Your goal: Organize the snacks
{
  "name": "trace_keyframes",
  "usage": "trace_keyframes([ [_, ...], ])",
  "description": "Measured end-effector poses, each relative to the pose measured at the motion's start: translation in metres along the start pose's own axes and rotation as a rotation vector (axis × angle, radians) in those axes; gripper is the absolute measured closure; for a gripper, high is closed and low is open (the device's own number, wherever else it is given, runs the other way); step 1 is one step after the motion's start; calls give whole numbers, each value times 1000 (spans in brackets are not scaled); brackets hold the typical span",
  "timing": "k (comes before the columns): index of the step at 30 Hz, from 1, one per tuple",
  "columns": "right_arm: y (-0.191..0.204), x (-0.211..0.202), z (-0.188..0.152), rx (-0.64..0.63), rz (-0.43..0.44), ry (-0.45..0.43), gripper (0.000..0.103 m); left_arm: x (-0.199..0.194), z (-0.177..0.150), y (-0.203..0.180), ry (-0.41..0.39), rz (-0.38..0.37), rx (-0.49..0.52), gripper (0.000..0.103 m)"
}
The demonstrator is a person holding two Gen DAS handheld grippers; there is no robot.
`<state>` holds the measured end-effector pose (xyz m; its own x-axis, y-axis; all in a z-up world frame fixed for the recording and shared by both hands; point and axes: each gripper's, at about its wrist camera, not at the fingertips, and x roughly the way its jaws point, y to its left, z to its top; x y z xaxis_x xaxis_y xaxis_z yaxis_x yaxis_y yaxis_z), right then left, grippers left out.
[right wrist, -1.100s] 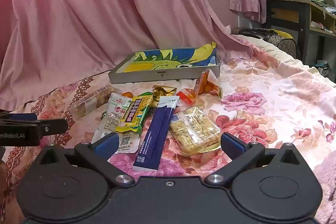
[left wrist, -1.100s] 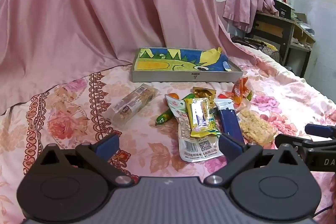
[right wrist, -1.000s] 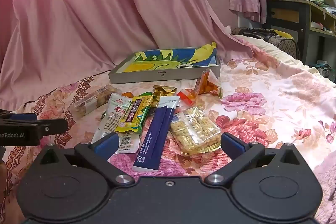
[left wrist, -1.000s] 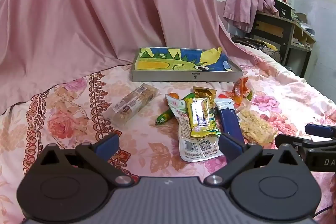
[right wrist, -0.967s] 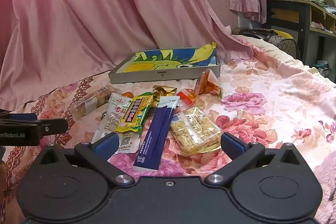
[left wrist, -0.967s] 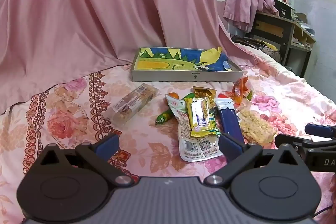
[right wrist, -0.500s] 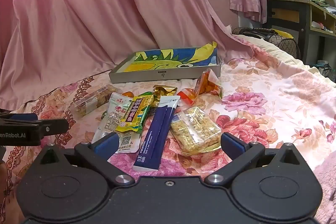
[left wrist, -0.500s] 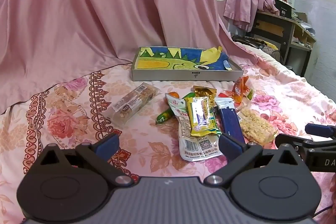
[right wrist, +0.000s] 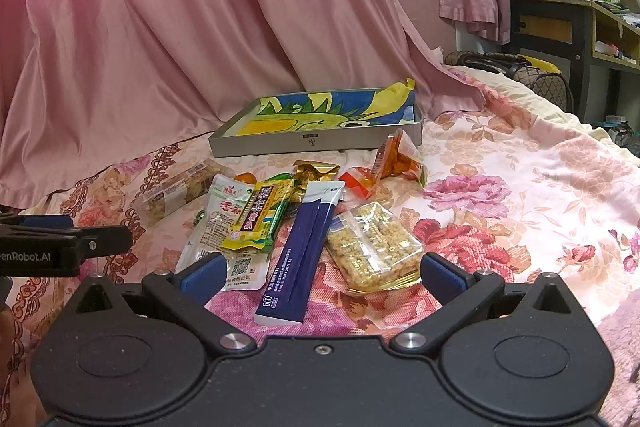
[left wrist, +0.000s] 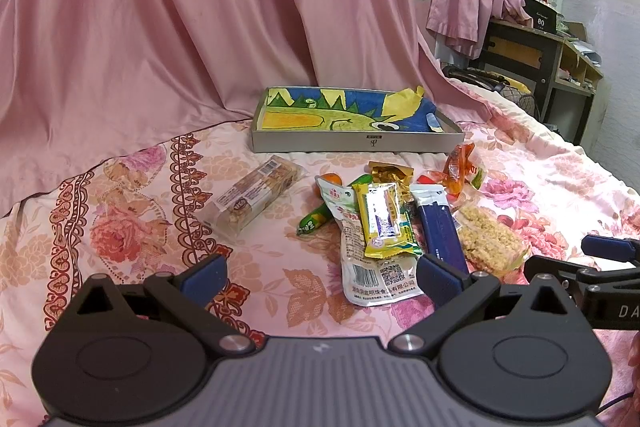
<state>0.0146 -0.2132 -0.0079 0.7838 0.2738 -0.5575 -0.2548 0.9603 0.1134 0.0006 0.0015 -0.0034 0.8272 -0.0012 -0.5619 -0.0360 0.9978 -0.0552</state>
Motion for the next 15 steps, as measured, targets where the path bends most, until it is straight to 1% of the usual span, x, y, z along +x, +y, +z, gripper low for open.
trace_keyframes([
  [15, 0, -1, 0, 0, -1, -3, 0, 1, 0, -1, 2, -3, 2, 0],
])
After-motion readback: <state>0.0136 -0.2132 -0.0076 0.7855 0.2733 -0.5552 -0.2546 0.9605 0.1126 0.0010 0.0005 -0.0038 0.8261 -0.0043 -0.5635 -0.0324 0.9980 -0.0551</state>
